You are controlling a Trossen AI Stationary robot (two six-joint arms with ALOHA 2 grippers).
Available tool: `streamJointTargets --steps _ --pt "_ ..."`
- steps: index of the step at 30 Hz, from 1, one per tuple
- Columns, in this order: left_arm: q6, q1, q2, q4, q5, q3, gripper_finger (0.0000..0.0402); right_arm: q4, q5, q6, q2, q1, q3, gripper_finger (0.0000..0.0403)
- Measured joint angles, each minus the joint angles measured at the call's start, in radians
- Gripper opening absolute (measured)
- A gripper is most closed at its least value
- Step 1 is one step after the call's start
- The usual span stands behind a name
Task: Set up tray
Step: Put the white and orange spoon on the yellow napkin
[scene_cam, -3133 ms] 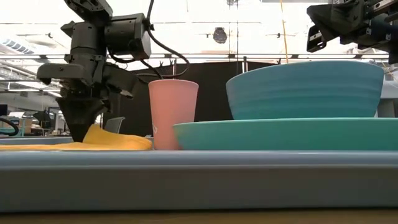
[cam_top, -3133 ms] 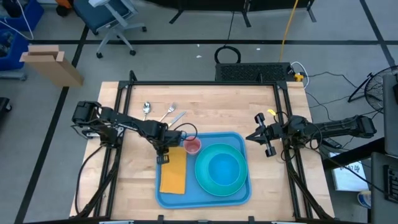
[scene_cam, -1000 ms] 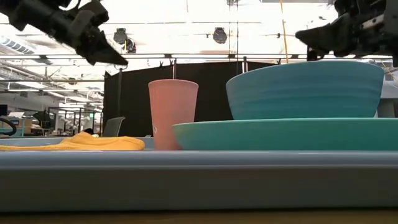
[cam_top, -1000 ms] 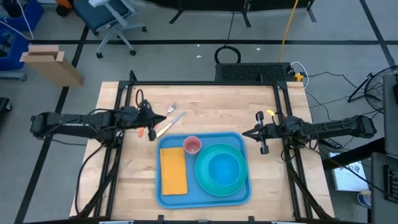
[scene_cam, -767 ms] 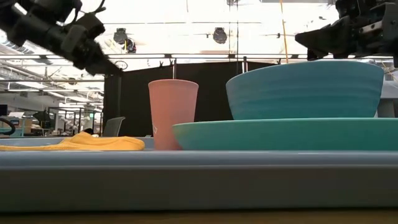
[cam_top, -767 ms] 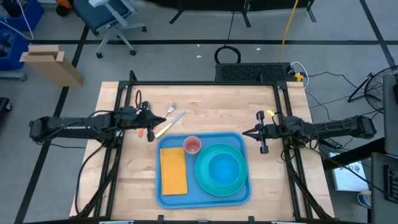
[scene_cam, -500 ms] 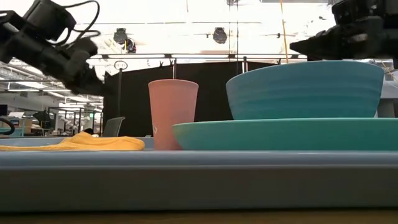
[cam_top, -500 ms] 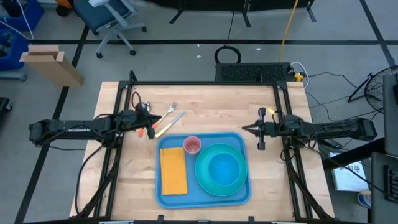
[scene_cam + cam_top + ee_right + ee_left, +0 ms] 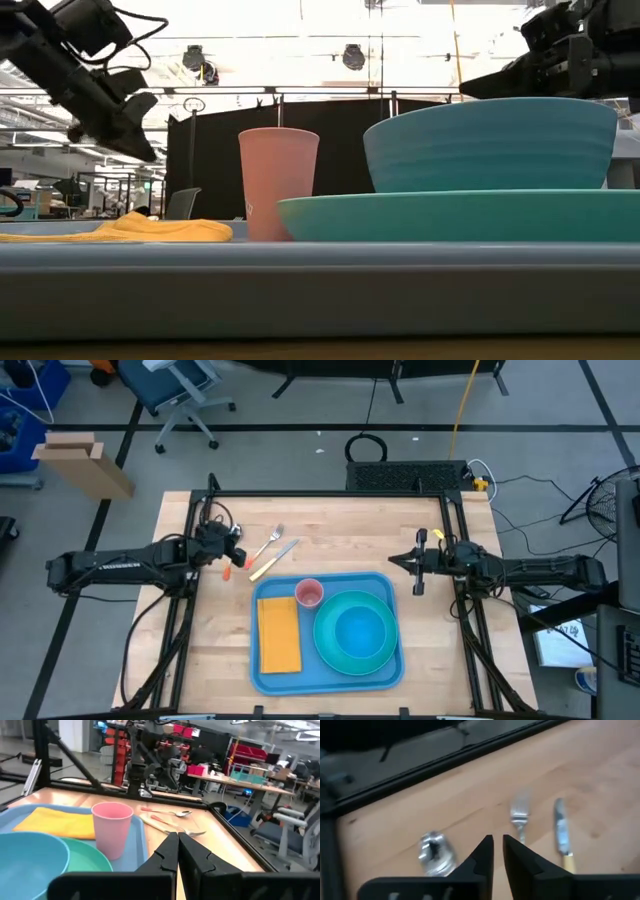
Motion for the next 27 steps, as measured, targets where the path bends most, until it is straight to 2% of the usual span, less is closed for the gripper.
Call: streamJointTargets --steps 5,7,14,20,23,27 --pt "-0.183 0.014 0.018 -0.280 -0.044 0.120 0.0090 0.010 -0.001 0.019 0.000 0.000 0.000 0.0000" --pt "-0.242 0.029 0.041 -0.331 -0.033 0.147 0.0109 0.010 -0.001 0.015 0.000 0.000 0.000 0.0000" --pt "-0.332 0.114 0.238 -0.336 0.152 0.152 0.0155 -0.007 0.001 -0.024 0.000 0.000 0.000 0.0000" --pt "-0.329 0.201 0.427 -0.295 0.239 0.152 0.0173 -0.022 0.001 -0.028 0.000 0.000 0.000 0.0000" --pt "-0.304 0.228 0.486 -0.255 0.308 0.152 0.0183 -0.034 0.001 -0.031 0.000 0.000 0.000 0.0000" --pt "-0.275 0.246 0.529 -0.222 0.348 0.152 0.0198 -0.060 0.002 -0.033 0.000 0.000 0.000 0.0000"
